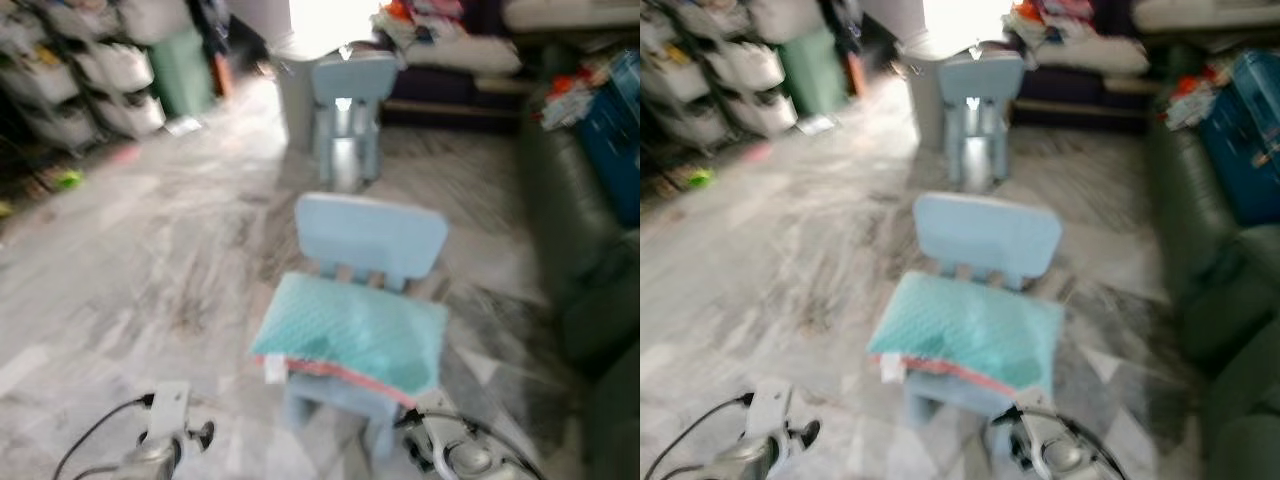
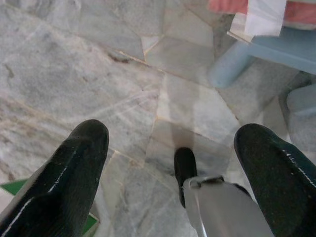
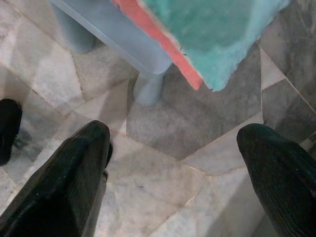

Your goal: Move the pillow to the sofa

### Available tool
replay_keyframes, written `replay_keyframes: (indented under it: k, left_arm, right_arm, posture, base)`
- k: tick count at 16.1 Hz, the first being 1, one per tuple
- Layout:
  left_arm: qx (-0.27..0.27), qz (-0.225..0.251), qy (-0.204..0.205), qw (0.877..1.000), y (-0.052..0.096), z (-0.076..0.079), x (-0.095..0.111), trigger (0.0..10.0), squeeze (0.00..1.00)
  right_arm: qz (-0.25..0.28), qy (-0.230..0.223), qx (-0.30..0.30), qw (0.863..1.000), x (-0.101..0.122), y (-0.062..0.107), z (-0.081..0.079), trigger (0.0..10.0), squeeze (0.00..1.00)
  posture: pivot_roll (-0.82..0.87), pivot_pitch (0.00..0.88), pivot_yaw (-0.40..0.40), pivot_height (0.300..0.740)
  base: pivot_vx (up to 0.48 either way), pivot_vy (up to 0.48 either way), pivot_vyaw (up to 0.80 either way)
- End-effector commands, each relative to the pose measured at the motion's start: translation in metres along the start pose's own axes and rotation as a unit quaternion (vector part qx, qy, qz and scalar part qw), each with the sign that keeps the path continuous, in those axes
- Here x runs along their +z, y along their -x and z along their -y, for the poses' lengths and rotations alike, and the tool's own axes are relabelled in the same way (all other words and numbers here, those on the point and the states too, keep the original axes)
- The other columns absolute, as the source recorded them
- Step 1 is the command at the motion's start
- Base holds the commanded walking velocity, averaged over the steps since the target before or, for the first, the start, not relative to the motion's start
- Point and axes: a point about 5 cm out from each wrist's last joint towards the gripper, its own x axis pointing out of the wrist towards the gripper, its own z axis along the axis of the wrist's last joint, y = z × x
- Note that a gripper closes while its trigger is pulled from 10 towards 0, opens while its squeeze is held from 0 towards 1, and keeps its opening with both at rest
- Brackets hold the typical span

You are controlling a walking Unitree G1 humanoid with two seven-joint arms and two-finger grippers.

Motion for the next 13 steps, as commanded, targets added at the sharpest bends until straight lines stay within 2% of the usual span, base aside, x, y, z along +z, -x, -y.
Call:
replay_keyframes:
  k: [1, 8, 11, 13]
  left_arm:
    - [0.01, 0.003, 0.0, 1.0, 0.0007, -0.0072, 0.0028, 10.0, 0.0]
    - [0.01, 0.002, 0.004, 1.0, 0.001, -0.0081, 0.0016, 10.0, 0.0]
    - [0.004, 0.003, 0.002, 1.0, 0.0007, -0.0062, 0.0017, 10.0, 0.0]
    - [0.005, 0.002, 0.002, 1.0, 0.0008, -0.006, 0.0011, 10.0, 0.0]
  right_arm:
    - [0.001, -0.001, 0.007, 1.0, 0.0015, -0.0005, -0.004, 10.0, 0.0]
    - [0.001, 0.004, 0.008, 1.0, 0.0012, -0.0004, -0.0037, 10.0, 0.0]
    - [-0.001, 0.005, 0.008, 1.0, 0.0003, -0.0003, -0.0034, 10.0, 0.0]
    - [-0.001, 0.004, 0.008, 1.0, 0.0001, -0.0003, -0.0033, 10.0, 0.0]
  posture:
    - [-0.11, 0.0, 0.018, 0.74]
    - [-0.11, 0.0, 0.016, 0.74]
    - [-0.11, 0.0, 0.014, 0.74]
    - [-0.11, 0.0, 0.014, 0.74]
  base:
    - [0.0, 0.0, 0.0]
    - [0.0, 0.0, 0.0]
    - [0.0, 0.0, -0.55]
    - [0.0, 0.0, 0.0]
